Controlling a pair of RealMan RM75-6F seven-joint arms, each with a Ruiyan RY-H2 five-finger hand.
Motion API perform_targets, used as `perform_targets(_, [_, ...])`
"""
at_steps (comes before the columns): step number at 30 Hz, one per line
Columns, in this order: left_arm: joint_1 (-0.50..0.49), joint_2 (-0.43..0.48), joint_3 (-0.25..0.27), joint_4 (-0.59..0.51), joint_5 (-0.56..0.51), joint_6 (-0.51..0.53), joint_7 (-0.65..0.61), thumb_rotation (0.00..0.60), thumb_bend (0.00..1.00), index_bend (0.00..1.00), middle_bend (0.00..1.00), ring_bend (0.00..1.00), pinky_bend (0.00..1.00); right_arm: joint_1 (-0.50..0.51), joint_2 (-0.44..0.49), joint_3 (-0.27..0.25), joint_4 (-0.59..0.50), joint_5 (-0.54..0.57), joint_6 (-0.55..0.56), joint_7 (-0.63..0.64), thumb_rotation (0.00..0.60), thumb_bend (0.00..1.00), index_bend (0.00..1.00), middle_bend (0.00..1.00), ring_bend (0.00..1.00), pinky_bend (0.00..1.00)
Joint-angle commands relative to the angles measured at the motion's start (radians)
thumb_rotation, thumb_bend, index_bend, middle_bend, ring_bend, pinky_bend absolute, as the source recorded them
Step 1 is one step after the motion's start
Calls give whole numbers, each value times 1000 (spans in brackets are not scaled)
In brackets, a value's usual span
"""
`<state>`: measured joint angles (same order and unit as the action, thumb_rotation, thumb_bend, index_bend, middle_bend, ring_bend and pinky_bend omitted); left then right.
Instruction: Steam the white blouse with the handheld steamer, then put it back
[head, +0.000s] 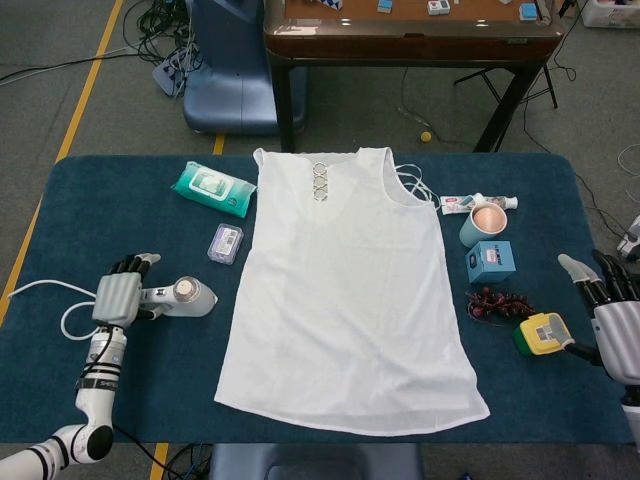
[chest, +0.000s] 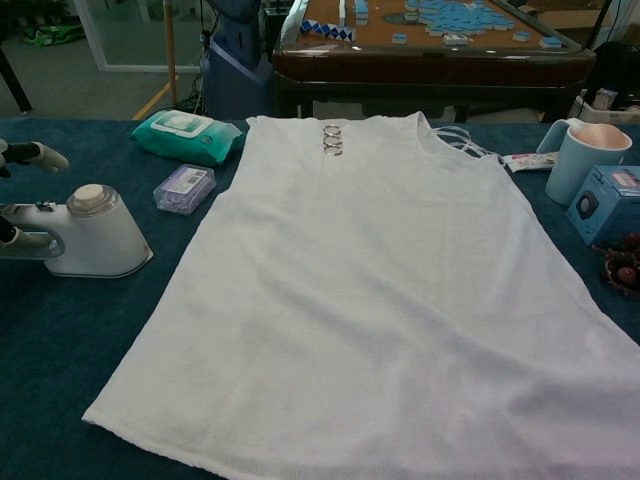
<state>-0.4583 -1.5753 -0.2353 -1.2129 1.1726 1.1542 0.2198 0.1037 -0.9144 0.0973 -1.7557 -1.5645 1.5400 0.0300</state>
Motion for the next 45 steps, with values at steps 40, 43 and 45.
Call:
perform_targets(40, [-103,-208,40,448,125,-61,-298,600,199,679,566,479,515,-3,-11,3,-1,45,-29,-4,600,381,61,191,18,55])
perform_targets(43, [-107,-203,30,431,118,-76,-340,600,199,727,636,550,573,-4,-12,2,1,45,-29,-2,600,381,61,191,18,55])
perform_targets(45, [-110,-200,20,422,112,-83,-368,600,199,763,685,591,606,-5,-12,1,3,46,-31,1,600,381,61,191,18,55])
